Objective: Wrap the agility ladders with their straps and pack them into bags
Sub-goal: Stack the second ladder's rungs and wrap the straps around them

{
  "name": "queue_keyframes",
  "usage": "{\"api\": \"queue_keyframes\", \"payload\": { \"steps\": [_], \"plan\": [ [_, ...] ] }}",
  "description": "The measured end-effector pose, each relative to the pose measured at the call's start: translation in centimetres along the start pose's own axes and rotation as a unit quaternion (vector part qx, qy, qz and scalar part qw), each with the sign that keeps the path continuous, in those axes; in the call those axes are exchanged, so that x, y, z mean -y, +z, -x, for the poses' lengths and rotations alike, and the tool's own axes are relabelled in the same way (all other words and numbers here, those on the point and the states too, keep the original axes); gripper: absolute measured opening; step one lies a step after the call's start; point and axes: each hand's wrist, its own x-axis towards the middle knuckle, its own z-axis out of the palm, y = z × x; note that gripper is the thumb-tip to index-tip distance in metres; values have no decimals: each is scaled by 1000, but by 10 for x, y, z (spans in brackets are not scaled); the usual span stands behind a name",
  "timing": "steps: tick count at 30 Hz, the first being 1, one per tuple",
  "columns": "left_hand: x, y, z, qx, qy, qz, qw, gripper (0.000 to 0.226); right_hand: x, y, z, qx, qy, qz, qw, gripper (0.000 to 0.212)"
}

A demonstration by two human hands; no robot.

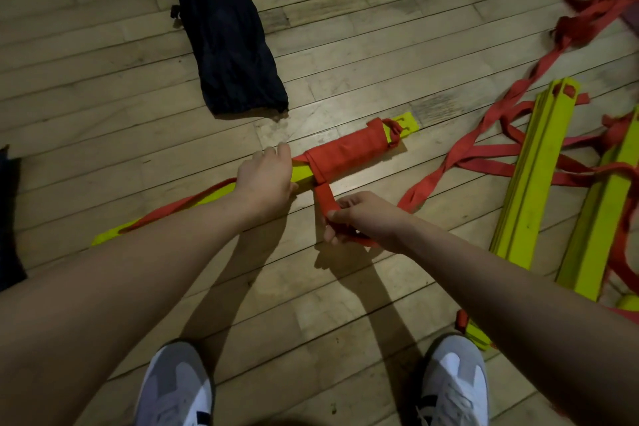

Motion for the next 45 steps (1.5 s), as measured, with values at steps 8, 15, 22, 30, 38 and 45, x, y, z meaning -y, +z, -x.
{"api": "queue_keyframes", "payload": {
  "steps": [8,15,22,30,38,45],
  "plan": [
    [-3,-1,-9,-11,14,-83,996,61,-10,-12,-2,34,74,-56,995,21],
    [-1,21,26,-98,159,-112,976,53,-17,-8,-6,-25,91,-119,988,25],
    [-14,24,48,19,147,9,989,42,-25,-2,-7,-44,66,-103,991,18],
    [-20,11,28,53,14,90,994,60,-22,-3,-5,-111,7,-2,994,29],
    [-9,10,9,-41,43,-60,996,68,2,-10,-2,-32,-13,60,998,19],
    [-3,7,-3,-29,47,-161,985,56,3,-21,-1,45,85,96,991,11]
  ]
}}
